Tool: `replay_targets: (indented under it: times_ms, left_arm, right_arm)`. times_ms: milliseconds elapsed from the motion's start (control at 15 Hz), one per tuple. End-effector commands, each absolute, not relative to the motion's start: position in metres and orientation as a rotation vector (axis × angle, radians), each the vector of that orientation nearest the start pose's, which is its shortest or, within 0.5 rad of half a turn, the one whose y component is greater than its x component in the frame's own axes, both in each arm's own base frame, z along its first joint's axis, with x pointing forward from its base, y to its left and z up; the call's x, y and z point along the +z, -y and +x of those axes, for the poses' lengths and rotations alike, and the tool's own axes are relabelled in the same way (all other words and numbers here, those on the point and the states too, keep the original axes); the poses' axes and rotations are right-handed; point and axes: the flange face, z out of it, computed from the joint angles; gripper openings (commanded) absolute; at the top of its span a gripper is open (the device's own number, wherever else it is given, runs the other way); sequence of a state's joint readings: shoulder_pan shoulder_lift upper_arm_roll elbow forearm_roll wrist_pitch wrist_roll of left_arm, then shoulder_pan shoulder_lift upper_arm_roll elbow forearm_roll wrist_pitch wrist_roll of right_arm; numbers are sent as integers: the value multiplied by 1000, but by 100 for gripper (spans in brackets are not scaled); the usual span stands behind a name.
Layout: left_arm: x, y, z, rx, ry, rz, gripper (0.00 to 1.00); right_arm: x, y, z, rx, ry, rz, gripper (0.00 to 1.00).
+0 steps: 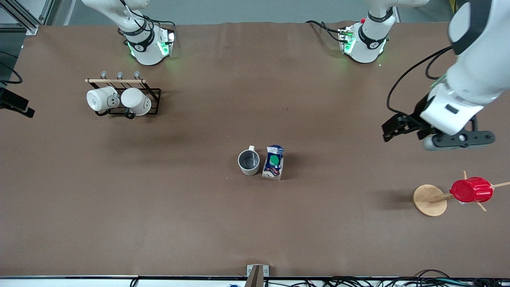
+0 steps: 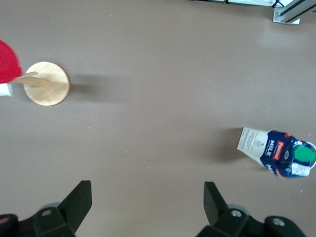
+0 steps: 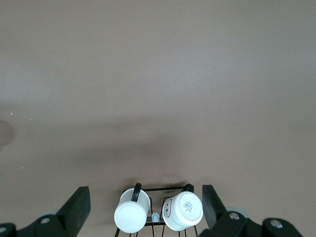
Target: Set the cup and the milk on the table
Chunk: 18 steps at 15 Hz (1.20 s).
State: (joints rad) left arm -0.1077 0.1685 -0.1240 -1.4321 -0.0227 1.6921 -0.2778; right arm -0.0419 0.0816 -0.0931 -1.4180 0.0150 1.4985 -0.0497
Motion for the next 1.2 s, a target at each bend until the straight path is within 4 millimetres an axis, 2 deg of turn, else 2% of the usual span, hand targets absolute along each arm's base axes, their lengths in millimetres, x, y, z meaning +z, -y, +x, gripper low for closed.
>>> replay_targets:
  times_ms: [0,67,267,467,867,1133]
  left_arm:
    - [617,114,588,-105,33,-3215,100]
    - [622,108,585,-117,8,-3214,100]
    - [621,87,568,-92,-74,-3204,100]
    - [625,73,554,-101,-40,-3200,100]
    - [612,68,550,-87,-78,-3182,100]
    - [613,71,552,-86,-68,-3183,100]
  right_arm:
    - [646,73,559,-3,-122,-3119,100]
    - [646,73,559,-3,-122,-3119,100]
    - [646,74,559,-3,-124,-3119,100]
    - [645,74,558,1,-124,-3119,100]
    - [645,74,558,1,-124,-3119,100]
    - [645,74,558,1,-124,-3119,100]
